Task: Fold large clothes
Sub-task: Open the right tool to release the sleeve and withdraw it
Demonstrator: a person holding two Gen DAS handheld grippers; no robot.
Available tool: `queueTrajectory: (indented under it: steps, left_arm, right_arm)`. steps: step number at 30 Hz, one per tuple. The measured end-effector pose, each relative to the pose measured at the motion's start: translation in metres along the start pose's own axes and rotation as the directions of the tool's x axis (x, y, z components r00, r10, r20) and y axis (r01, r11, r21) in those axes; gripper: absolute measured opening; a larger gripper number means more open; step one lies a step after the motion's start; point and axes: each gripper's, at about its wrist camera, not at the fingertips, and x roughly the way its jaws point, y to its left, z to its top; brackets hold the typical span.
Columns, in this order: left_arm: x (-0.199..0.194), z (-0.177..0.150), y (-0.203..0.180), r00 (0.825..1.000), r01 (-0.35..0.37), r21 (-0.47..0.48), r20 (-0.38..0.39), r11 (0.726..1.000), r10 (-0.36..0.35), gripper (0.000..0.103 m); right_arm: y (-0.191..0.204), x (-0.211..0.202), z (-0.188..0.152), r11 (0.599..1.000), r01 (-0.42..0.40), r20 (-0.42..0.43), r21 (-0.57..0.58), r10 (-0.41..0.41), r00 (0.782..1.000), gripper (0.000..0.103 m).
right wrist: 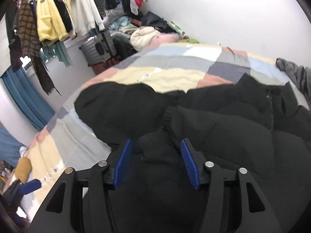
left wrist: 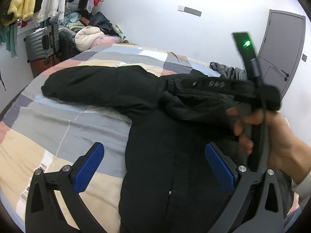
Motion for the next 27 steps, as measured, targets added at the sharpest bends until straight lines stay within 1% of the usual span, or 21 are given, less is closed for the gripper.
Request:
queueTrajectory:
  steps: [3,7,10,14,17,20,22,25,26,27]
  left_arm:
    - [-0.014,0.006,-0.003,1.000,-0.007,-0.012,0.002,1.000,0.007,0.103]
    - [-0.038,0.015,-0.014,1.000,-0.002,-0.017,0.025,1.000,0.002,0.103]
    - [-0.056,0.020,-0.027,0.999,0.009,-0.007,0.048,1.000,-0.008,0.103]
    - [-0.081,0.024,-0.047,0.997,0.020,0.025,0.073,0.999,-0.022,0.103]
    - [-0.096,0.024,-0.058,0.995,0.028,0.037,0.091,0.999,-0.031,0.103]
    - [-0.113,0.022,-0.067,0.993,0.043,0.049,0.109,0.998,-0.048,0.103]
    - [-0.122,0.021,-0.073,0.991,0.049,0.057,0.119,0.997,-0.056,0.103]
    - [-0.131,0.017,-0.081,0.990,0.061,0.070,0.123,0.996,-0.069,0.103]
    - [-0.133,0.015,-0.084,0.990,0.063,0.075,0.125,0.995,-0.072,0.103]
    - [-0.135,0.013,-0.086,0.989,0.063,0.077,0.126,0.995,-0.072,0.103]
  right_arm:
    - [0.006,-0.032,0.006,1.000,0.012,0.046,-0.024,-0.011,0.999,0.052]
    - [0.008,-0.078,0.014,0.999,0.041,0.112,-0.032,-0.038,0.993,0.053]
    - [0.008,-0.118,0.018,0.997,0.070,0.161,-0.027,-0.064,0.985,0.054]
    - [0.011,-0.166,0.016,0.992,0.119,0.225,-0.031,-0.109,0.968,0.057]
    - [0.011,-0.198,0.008,0.990,0.139,0.261,-0.012,-0.131,0.956,0.059]
    - [0.012,-0.224,-0.004,0.983,0.180,0.295,-0.017,-0.168,0.941,0.060]
    - [0.008,-0.241,-0.019,0.980,0.199,0.306,-0.008,-0.187,0.934,0.062]
    - [0.001,-0.258,-0.039,0.978,0.207,0.308,0.032,-0.206,0.929,0.062]
    - [-0.001,-0.264,-0.047,0.975,0.218,0.312,0.045,-0.221,0.924,0.062]
    - [-0.003,-0.271,-0.058,0.968,0.246,0.314,0.056,-0.251,0.915,0.062]
